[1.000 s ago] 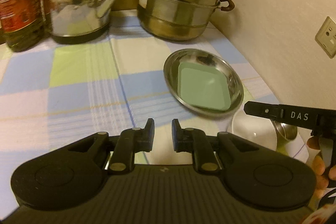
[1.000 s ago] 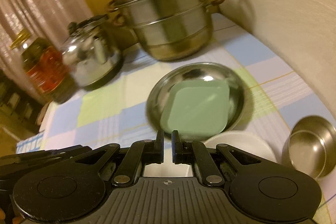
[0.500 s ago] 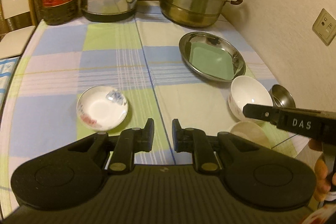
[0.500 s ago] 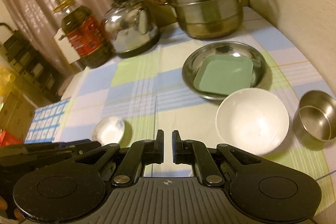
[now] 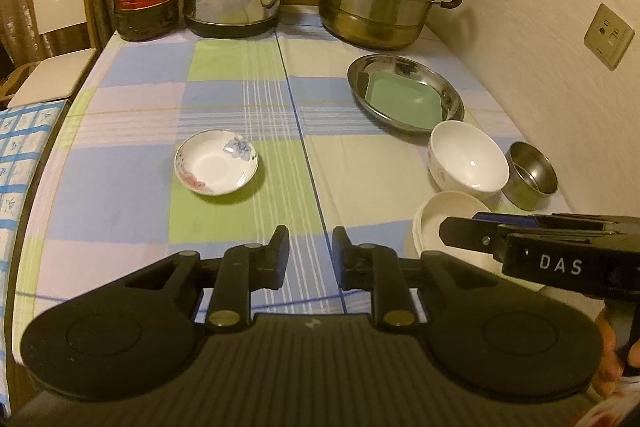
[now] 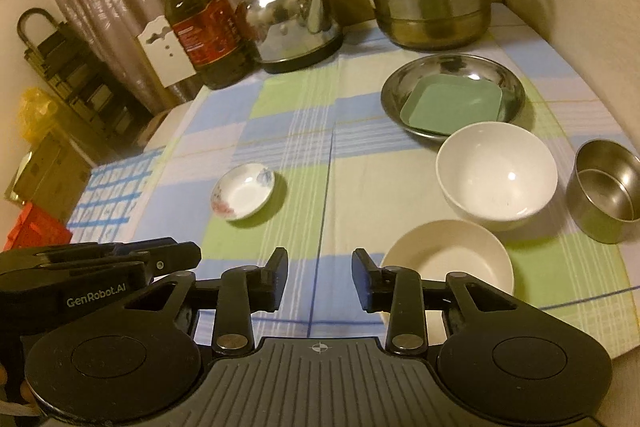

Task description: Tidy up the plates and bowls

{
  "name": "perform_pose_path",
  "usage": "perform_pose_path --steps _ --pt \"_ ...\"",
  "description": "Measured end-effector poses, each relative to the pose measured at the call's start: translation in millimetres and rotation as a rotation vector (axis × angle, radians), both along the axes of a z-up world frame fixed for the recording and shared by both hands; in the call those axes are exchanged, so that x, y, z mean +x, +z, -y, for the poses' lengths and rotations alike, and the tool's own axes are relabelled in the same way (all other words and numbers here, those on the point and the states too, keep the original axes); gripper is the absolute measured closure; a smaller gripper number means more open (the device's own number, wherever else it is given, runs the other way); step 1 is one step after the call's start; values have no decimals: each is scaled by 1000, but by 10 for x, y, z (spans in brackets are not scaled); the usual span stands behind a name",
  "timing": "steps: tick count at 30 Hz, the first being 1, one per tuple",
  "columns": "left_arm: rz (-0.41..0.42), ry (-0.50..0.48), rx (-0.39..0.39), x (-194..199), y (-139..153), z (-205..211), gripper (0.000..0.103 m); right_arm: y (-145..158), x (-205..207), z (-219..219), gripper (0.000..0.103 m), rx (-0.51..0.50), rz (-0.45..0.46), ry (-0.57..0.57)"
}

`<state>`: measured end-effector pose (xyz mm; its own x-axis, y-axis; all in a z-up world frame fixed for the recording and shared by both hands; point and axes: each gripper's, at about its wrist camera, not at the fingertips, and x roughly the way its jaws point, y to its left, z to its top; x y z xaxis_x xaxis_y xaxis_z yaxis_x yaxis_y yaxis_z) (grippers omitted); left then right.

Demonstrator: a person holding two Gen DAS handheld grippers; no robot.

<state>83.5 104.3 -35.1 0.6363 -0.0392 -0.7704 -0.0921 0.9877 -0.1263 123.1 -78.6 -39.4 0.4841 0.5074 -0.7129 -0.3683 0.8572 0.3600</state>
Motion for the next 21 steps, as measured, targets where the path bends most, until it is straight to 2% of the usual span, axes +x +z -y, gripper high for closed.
perform_pose_path --steps 4,6,9,21 --pt "1 15 3 -133 12 29 82 -21 -122 -12 60 -25 -7 32" --pt "3 22 4 -200 14 48 81 -26 -185 -12 50 -30 -8 45" --pt "8 31 6 -302 24 78 78 -16 -271 -3 42 -34 -1 54" --pt "21 62 21 -634 73 166 75 34 -600 33 35 -44 14 72"
